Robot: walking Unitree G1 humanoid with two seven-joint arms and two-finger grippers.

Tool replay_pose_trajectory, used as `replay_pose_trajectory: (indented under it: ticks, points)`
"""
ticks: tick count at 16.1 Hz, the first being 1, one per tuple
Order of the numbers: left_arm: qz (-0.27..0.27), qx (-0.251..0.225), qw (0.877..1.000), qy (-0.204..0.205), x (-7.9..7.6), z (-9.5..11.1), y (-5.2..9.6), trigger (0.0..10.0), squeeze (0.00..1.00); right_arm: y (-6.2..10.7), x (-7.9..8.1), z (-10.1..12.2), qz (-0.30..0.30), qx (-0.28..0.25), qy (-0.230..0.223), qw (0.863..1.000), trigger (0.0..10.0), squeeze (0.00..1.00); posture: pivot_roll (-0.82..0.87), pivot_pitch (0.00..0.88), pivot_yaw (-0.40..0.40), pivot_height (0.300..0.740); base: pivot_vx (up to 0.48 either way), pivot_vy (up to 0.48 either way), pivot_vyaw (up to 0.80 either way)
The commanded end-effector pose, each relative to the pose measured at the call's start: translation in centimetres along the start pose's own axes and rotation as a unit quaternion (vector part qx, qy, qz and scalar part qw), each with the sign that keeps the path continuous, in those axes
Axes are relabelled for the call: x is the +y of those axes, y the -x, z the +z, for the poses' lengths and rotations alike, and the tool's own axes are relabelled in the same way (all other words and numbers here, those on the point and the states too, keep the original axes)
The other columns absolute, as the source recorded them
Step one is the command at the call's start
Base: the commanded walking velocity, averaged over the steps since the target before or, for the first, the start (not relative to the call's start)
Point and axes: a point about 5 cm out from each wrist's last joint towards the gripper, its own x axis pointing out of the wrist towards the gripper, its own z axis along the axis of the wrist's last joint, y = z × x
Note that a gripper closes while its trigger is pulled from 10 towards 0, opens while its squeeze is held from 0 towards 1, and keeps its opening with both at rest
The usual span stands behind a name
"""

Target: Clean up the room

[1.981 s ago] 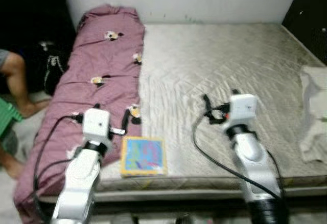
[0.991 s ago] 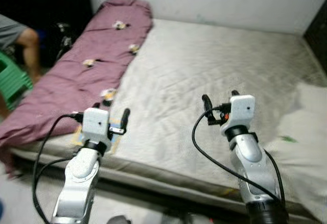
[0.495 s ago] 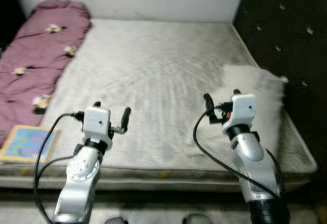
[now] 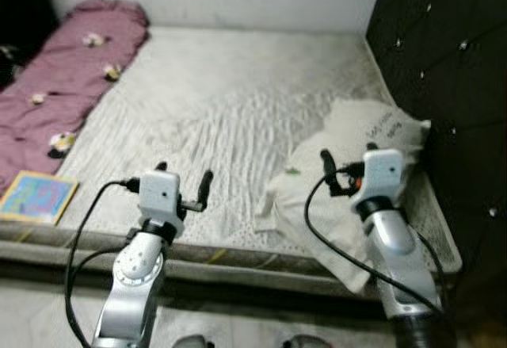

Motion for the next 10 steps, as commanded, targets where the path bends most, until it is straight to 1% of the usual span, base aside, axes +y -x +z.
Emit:
replay_pose_trajectory:
  ticks: [1, 5, 10]
  points:
    - [0.001, -0.009, 1.0, -0.006, 0.37, 0.42, 0.01, 10.0, 0.0, -0.23, 0.14, 0.56, 0.0, -0.011, -0.003, 1.0, 10.0, 0.0, -0.01, 0.0, -0.003, 0.74, 0.0, 0.0, 0.0]
    - [0.004, -0.008, 1.0, -0.009, 0.34, 0.42, -0.02, 10.0, 0.0, -0.38, 0.07, 0.58, -0.001, -0.011, -0.005, 1.0, 10.0, 0.0, -0.01, 0.0, -0.006, 0.74, 0.0, 0.0, 0.0]
    - [0.006, -0.008, 1.0, -0.009, 0.33, 0.39, -0.18, 10.0, 0.0, -0.58, -0.01, 0.66, 0.0, -0.012, -0.002, 1.0, 10.0, 0.0, -0.01, 0.0, -0.011, 0.74, 0.0, -0.384, 0.0]
